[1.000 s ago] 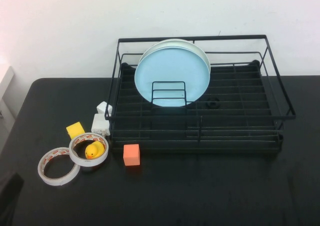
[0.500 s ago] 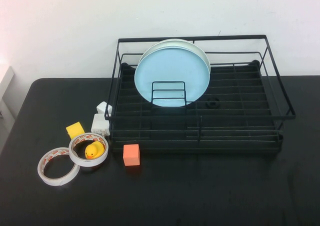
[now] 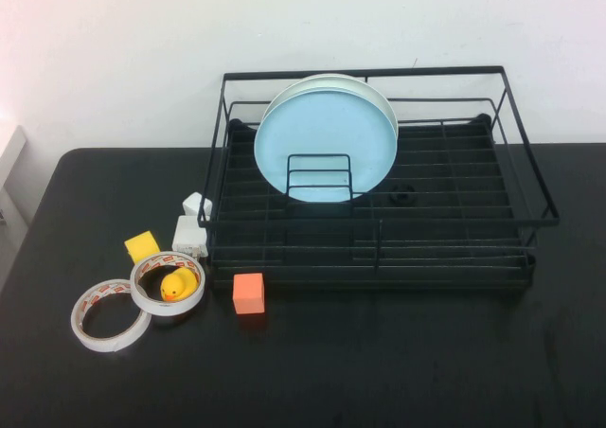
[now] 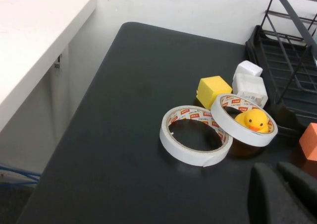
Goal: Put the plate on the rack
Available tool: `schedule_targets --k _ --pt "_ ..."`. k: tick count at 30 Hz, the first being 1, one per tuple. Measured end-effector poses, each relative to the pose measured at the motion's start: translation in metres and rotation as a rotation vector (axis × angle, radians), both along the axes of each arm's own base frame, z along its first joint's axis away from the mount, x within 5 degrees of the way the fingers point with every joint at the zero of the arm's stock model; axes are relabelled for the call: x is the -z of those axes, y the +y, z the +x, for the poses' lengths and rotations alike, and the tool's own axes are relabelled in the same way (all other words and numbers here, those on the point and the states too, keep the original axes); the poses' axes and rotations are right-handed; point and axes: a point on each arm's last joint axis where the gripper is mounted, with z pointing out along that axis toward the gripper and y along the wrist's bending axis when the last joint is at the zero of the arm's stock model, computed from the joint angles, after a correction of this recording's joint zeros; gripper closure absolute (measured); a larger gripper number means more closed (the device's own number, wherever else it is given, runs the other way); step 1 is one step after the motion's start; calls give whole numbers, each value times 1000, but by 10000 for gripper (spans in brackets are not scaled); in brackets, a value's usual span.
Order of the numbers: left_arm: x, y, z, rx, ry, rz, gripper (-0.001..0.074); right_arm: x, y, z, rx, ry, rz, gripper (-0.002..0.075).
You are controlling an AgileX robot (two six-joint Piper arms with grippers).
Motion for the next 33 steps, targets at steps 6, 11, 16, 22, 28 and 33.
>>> schedule_targets --k 6,11,16,22,28,33 --pt "0 0 0 1 2 9 737 0 0 0 0 0 0 728" --pt "0 0 0 1 2 11 737 0 0 0 0 0 0 728" --pt "0 0 0 1 2 12 737 0 0 0 0 0 0 728" --pt "0 0 0 1 2 12 737 0 0 0 0 0 0 728" --pt "0 0 0 1 3 12 737 0 0 0 0 0 0 728" --pt "0 0 0 3 5 20 736 0 0 0 0 0 0 728"
